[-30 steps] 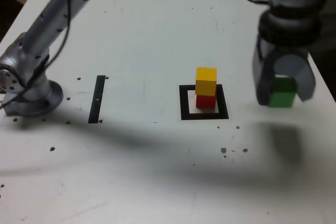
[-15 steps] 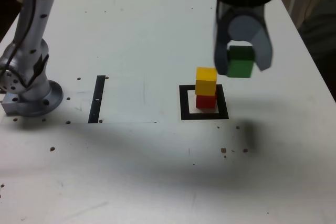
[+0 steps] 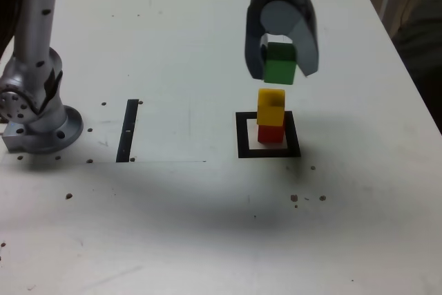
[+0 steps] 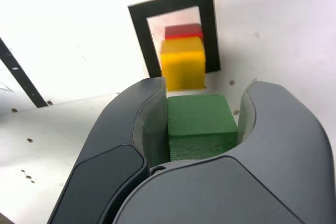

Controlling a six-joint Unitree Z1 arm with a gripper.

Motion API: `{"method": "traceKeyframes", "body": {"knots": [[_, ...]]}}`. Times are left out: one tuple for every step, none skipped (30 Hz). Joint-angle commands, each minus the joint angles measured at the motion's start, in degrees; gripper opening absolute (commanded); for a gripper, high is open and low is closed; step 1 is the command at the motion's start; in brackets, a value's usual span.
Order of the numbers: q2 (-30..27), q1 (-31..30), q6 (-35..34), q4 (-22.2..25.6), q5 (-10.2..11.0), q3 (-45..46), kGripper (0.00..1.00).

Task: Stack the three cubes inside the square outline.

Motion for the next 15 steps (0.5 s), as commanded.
{"method": "traceKeyframes", "body": {"knots": [[-0.6, 0.64, 0.49, -0.98, 0.04, 1.31, 0.22], [-0.66, 0.96, 0.74, -1.45, -0.01, 2.02, 0.22], [-0.71, 1.22, 0.98, -1.87, -0.09, 2.62, 0.22], [-0.74, 1.44, 1.16, -2.23, -0.17, 3.15, 0.22], [-0.76, 1.62, 1.29, -2.55, -0.27, 3.61, 0.22], [-0.76, 1.76, 1.44, -2.84, -0.37, 3.97, 0.22], [-0.76, 1.86, 1.56, -3.1, -0.49, 4.25, 0.22], [-0.73, 1.93, 1.62, -3.31, -0.61, 4.49, 0.22], [-0.67, 1.97, 1.67, -3.5, -0.76, 4.69, 0.22], [-0.57, 2.02, 1.72, -3.77, -0.98, 4.96, 0.22], [-0.48, 2.05, 1.76, -3.97, -1.15, 5.14, 0.23], [-0.37, 2.08, 1.78, -4.16, -1.32, 5.29, 0.23], [-0.22, 2.1, 1.8, -4.3, -1.52, 5.42, 0.23], [-0.07, 2.14, 1.83, -4.46, -1.71, 5.54, 0.23], [0.06, 2.19, 1.86, -4.62, -1.87, 5.68, 0.23]]}}
